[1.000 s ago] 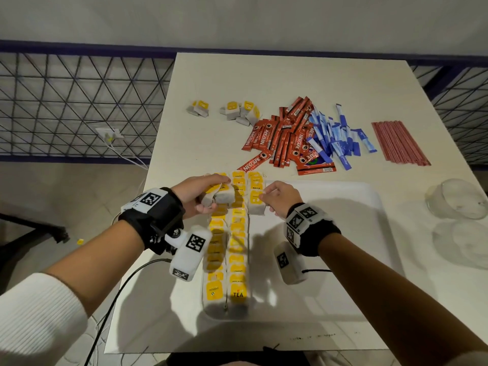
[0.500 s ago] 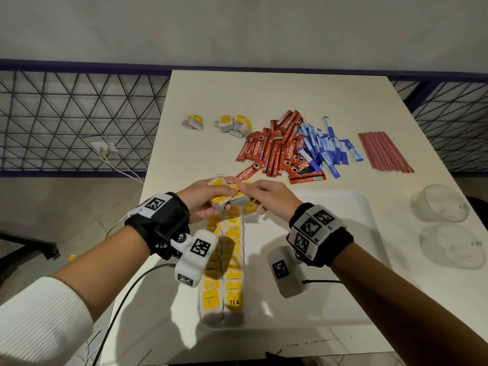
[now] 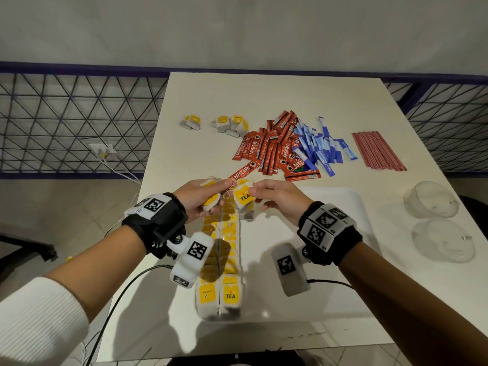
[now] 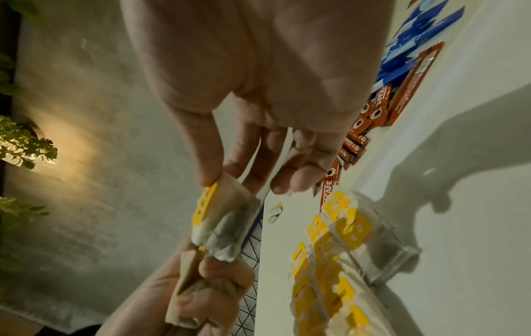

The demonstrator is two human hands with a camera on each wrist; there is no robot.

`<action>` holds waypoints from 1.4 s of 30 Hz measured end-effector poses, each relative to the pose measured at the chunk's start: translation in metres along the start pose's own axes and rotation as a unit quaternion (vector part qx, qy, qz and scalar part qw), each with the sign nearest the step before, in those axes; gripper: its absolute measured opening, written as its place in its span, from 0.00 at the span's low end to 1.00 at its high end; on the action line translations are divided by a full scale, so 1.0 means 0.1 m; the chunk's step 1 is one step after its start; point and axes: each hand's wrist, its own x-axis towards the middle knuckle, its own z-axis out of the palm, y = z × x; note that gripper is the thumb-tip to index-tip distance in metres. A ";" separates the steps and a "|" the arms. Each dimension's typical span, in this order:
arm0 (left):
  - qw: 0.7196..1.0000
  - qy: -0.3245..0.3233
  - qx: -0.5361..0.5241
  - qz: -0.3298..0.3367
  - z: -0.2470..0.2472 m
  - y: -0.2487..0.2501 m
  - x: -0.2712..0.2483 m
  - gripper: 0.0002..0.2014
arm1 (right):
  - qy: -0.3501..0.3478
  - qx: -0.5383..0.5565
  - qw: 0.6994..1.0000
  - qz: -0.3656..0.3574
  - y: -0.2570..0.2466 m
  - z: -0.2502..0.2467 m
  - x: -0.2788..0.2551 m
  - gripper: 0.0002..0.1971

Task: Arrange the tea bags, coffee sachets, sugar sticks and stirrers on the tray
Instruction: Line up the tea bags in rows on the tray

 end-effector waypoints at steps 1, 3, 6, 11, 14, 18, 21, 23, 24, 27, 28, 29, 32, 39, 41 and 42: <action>1.000 0.000 0.001 0.004 0.01 -0.03 0.01 0.11 | -0.002 0.003 1.000 -0.002 -0.01 0.00 -0.01 0.03; 1.000 0.003 0.001 0.007 0.05 -0.08 0.03 0.19 | 0.000 0.008 1.000 -0.001 -0.01 0.01 -0.03 0.03; 1.000 0.007 -0.017 0.007 0.12 -0.12 0.04 0.10 | 0.008 0.004 1.000 0.002 -0.01 0.03 -0.04 0.04; 0.999 -0.002 -0.030 0.018 0.21 -0.16 0.04 0.04 | 0.034 -0.020 0.999 0.003 0.01 0.05 -0.01 0.13; 0.998 0.027 -0.047 0.029 0.23 -0.16 0.02 0.02 | 0.055 -0.015 0.998 0.006 0.00 0.04 0.02 0.13; 0.989 0.084 0.098 0.069 0.22 -0.19 0.01 0.03 | 0.066 -0.017 0.998 0.005 0.03 0.04 0.08 0.09; 0.977 0.107 0.145 0.111 0.20 -0.19 0.02 0.08 | 0.075 -0.009 0.997 -0.003 0.06 0.05 0.12 0.06; 0.972 0.106 0.175 0.113 0.20 -0.20 0.02 0.04 | 0.084 -0.004 0.996 -0.006 0.07 0.04 0.15 0.04; 0.971 0.103 0.185 0.111 0.20 -0.20 0.02 0.03 | 0.089 -0.003 0.996 -0.006 0.08 0.04 0.16 0.05; 0.976 0.108 0.164 0.093 0.22 -0.21 0.02 0.06 | 0.100 0.003 0.995 -0.008 0.10 0.06 0.20 0.06; 0.978 0.107 0.153 0.088 0.23 -0.21 0.02 0.08 | 0.101 0.007 0.995 -0.008 0.10 0.06 0.21 0.05; 0.980 0.106 0.145 0.084 0.24 -0.21 0.03 0.09 | 0.098 0.012 0.995 -0.007 0.10 0.06 0.21 0.04; 0.975 0.123 0.169 0.079 0.24 -0.20 0.06 0.09 | 0.091 0.021 0.996 0.002 0.08 0.05 0.22 0.05; 0.969 0.095 0.226 0.034 0.20 -0.21 0.09 0.12 | -0.009 0.002 0.999 0.036 0.10 -0.07 0.21 0.12; 0.967 0.084 0.240 0.022 0.22 -0.24 0.08 0.11 | -0.037 -0.026 0.998 0.032 0.14 -0.10 0.19 0.10; 0.966 0.079 0.244 0.017 0.22 -0.25 0.08 0.10 | -0.043 -0.033 0.998 0.031 0.17 -0.10 0.18 0.08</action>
